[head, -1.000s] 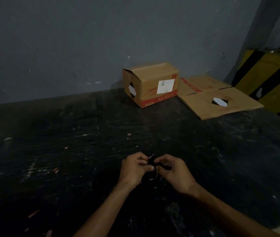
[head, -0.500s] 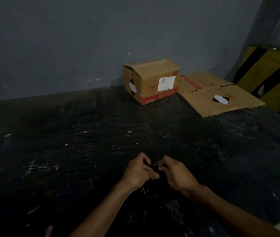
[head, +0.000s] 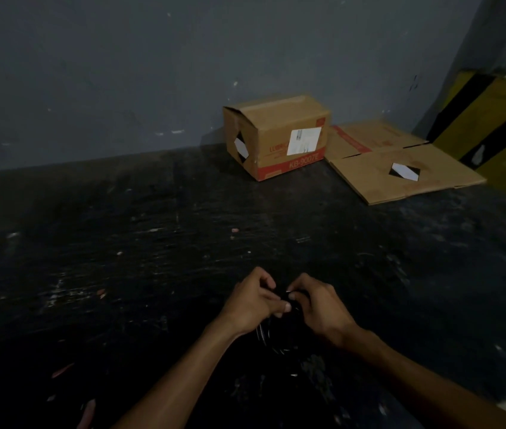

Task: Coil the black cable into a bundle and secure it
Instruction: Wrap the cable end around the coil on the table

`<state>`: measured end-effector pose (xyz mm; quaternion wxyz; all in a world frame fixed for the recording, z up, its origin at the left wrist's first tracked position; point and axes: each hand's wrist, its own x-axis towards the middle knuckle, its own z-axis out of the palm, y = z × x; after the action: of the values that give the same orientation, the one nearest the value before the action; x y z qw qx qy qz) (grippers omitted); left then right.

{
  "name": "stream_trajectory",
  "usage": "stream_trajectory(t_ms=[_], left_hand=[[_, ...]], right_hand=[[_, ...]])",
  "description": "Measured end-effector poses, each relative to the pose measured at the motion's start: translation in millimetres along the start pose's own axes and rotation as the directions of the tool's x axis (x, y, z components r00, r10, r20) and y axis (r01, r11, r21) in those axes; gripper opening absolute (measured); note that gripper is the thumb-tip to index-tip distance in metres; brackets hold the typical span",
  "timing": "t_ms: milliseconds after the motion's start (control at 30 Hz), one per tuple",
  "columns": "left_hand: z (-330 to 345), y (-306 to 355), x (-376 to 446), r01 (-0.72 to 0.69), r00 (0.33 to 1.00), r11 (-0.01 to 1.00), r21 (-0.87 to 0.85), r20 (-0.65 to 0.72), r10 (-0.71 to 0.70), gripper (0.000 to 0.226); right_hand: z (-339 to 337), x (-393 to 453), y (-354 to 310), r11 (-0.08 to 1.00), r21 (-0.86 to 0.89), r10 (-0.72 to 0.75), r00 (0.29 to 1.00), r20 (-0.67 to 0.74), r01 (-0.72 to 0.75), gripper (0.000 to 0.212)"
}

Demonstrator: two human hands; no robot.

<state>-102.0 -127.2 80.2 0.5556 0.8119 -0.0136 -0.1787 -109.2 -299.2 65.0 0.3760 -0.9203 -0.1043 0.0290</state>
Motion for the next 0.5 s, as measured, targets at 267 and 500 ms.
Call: stream_trajectory(t_ms=[267, 500], left_hand=[[1, -24, 10, 0.034, 0.993, 0.987, -0.154, -0.109, -0.051, 0.029], [-14, -56, 21, 0.185, 0.973, 0.919, -0.348, -0.069, -0.221, 0.033]], right_hand=[[7, 24, 9, 0.973, 0.159, 0.189, 0.973, -0.134, -0.167, 0.009], [20, 46, 25, 0.955, 0.248, 0.209, 0.961, -0.182, -0.161, 0.011]])
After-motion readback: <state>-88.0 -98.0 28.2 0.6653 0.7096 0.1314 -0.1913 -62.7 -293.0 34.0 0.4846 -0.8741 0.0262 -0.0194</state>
